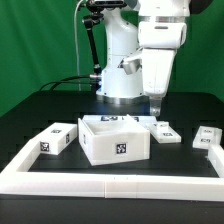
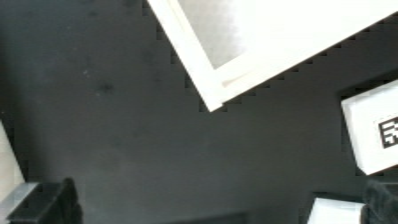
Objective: Assemble cabinet
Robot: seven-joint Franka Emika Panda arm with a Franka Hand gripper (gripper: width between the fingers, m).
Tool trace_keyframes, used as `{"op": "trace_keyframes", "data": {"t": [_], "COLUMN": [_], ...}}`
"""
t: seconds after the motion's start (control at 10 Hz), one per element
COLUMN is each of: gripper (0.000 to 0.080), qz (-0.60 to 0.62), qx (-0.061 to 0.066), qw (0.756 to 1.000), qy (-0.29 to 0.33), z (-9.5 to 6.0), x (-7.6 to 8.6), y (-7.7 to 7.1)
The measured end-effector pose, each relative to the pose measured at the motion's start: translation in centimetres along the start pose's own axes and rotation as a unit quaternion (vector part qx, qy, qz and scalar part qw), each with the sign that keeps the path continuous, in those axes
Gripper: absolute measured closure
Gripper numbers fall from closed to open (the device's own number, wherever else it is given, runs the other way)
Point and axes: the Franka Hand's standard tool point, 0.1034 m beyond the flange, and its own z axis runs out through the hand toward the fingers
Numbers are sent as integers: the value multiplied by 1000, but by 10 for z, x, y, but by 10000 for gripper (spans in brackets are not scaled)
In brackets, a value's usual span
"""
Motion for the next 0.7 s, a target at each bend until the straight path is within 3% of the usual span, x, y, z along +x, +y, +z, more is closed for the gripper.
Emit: {"op": "trace_keyframes", "data": {"t": [0.1,0.2,0.4,0.7], "gripper": [1,1,1,1], "qz": [-37,-97,-180,-182], "qx": [-8,-25,-24,-21], "qw": [999,995,983,983], "qy": [2,5,1,1], "z": [0,-2,-3,0], "x": [-2,-11,-29,-33], "y": [0,-5,-20,-22]}}
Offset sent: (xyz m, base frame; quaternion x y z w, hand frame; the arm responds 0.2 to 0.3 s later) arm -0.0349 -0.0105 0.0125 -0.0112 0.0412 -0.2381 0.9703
